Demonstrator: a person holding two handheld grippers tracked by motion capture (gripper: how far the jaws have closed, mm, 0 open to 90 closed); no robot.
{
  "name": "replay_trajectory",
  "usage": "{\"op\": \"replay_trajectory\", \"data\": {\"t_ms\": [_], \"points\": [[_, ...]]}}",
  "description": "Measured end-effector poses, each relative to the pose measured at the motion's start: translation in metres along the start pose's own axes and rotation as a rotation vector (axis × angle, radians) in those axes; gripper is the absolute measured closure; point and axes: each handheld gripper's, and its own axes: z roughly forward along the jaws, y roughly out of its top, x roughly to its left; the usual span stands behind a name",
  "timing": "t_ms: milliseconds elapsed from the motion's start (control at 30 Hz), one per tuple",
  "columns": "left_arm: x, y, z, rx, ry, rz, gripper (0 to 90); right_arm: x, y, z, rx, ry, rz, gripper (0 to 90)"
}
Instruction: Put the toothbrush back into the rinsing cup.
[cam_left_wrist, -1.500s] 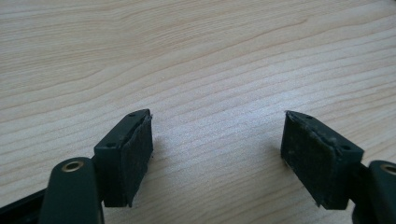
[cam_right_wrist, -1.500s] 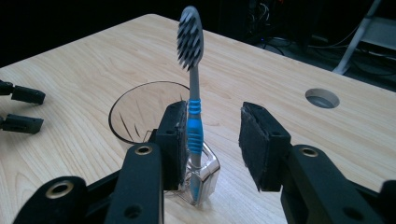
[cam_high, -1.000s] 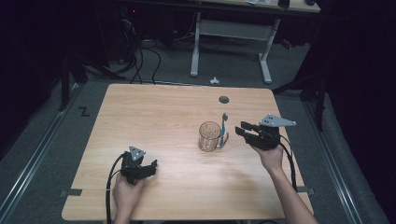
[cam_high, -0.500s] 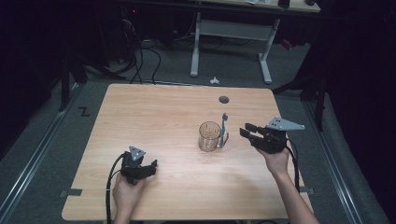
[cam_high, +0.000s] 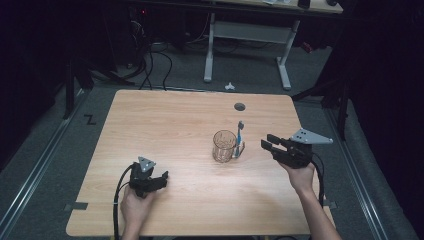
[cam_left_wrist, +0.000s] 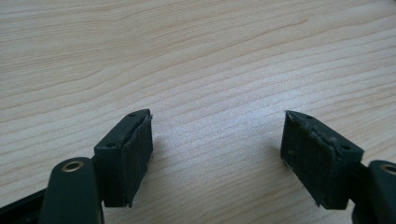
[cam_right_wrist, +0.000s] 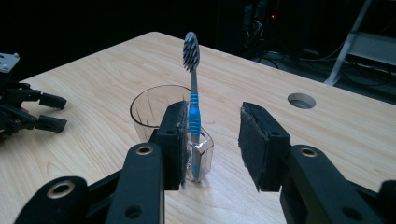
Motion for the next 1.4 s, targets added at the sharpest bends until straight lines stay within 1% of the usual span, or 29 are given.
{"op": "replay_trajectory", "data": {"t_ms": [100, 267, 600, 1100, 1400], "points": [[0.000, 0.000, 0.000, 0.000, 0.000, 0.000, 25.7, 0.000, 0.000, -0.003, -0.005, 0.000, 0.000, 62.5], [0.000, 0.000, 0.000, 0.000, 0.000, 0.000, 25.7, 0.002, -0.004, -0.008, -0.021, 0.016, 0.022, 62.6], [0.000, 0.000, 0.000, 0.000, 0.000, 0.000, 25.7, 0.004, -0.012, -0.015, -0.028, 0.009, 0.037, 62.6], [0.000, 0.000, 0.000, 0.000, 0.000, -0.001, 25.7, 0.004, -0.023, -0.024, -0.023, 0.000, 0.055, 62.8], [0.000, 0.000, 0.000, 0.000, 0.001, -0.001, 25.7, 0.005, -0.029, -0.025, -0.011, 0.000, 0.060, 62.8]]}}
